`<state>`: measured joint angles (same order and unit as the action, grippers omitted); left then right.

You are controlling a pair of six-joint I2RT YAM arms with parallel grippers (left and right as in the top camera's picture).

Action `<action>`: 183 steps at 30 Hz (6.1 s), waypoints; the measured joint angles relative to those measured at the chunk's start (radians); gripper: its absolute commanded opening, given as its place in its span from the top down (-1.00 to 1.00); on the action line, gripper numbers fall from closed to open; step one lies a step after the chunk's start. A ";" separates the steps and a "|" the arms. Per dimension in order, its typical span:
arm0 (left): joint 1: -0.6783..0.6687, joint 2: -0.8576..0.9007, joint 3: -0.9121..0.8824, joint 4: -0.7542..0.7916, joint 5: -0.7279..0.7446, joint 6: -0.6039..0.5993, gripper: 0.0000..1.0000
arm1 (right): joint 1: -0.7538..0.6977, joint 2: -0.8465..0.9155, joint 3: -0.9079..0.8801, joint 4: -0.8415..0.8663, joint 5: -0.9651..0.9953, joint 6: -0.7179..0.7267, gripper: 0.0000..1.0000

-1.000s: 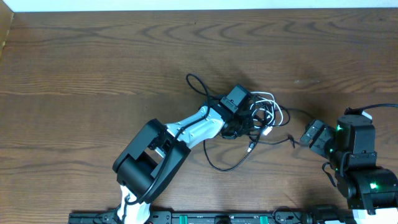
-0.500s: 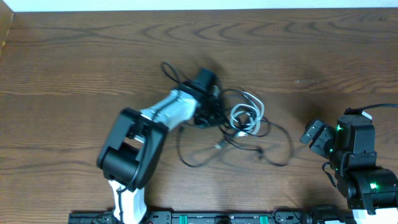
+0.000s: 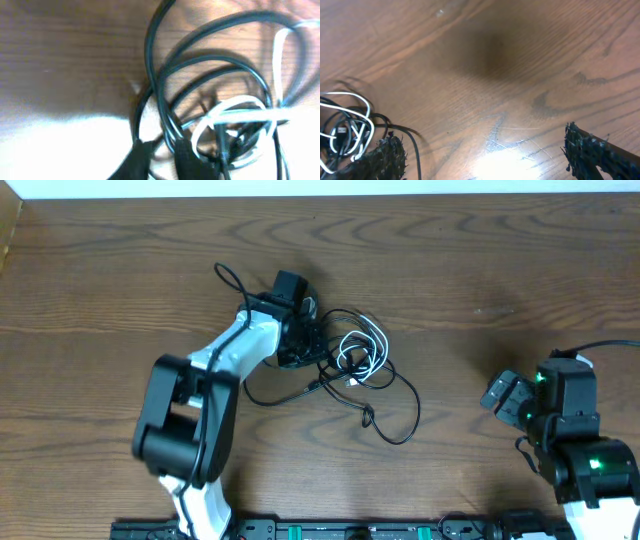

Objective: Untangle cables

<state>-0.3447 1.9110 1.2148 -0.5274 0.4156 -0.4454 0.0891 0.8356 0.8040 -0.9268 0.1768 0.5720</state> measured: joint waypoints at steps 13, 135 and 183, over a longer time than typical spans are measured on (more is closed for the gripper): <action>-0.111 -0.136 0.005 -0.053 -0.263 -0.102 -0.14 | 0.000 0.092 0.000 0.017 0.000 0.009 -0.98; -0.203 -0.239 -0.039 0.011 0.283 0.171 0.85 | 0.130 0.354 -0.232 0.759 -0.768 -0.505 -0.04; -0.203 -0.239 -0.039 -0.042 0.451 0.473 0.85 | 0.131 0.355 -0.232 0.539 -0.857 -0.741 0.65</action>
<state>-0.5480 1.6722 1.1763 -0.5694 0.8661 0.0280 0.2199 1.1904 0.5724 -0.3878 -0.6804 -0.1692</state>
